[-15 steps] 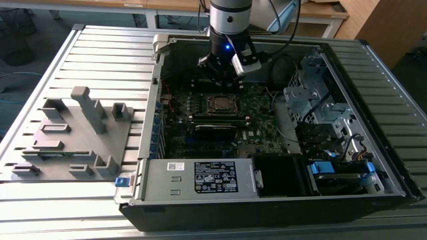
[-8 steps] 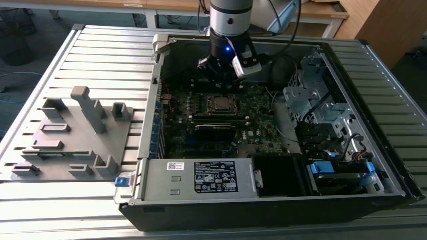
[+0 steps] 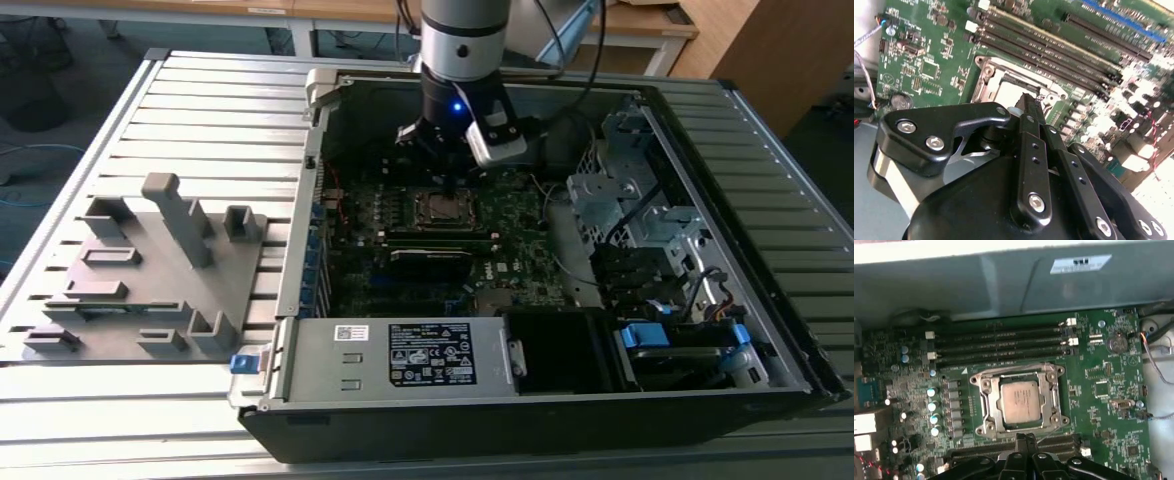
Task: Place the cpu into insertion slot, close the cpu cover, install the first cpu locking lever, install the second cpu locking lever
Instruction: 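Install the second cpu locking lever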
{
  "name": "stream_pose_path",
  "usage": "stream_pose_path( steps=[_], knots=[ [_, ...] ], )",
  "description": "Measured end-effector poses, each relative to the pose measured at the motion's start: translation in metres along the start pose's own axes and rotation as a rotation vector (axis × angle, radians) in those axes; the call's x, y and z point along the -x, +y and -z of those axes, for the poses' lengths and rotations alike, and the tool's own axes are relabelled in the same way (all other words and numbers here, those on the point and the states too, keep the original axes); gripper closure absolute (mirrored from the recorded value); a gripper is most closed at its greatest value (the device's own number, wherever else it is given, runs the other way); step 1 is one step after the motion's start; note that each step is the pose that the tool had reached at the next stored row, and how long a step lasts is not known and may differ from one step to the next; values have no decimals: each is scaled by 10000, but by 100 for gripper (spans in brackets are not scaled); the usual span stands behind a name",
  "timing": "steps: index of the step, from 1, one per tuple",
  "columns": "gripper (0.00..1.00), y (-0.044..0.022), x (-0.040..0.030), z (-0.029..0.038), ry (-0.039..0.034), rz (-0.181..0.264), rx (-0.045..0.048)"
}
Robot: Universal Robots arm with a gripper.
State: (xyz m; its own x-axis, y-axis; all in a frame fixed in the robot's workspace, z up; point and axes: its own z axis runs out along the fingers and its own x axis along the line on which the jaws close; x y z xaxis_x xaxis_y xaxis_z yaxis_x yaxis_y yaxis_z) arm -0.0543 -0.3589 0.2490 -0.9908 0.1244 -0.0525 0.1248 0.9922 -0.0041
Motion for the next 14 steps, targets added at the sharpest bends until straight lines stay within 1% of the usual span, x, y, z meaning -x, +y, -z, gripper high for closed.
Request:
stream_pose_path(
  steps=[5,14],
  knots=[
    [90,-75,10,-2,0,0,0],
    [90,-156,18,-8,-3,0,-1]
  ],
)
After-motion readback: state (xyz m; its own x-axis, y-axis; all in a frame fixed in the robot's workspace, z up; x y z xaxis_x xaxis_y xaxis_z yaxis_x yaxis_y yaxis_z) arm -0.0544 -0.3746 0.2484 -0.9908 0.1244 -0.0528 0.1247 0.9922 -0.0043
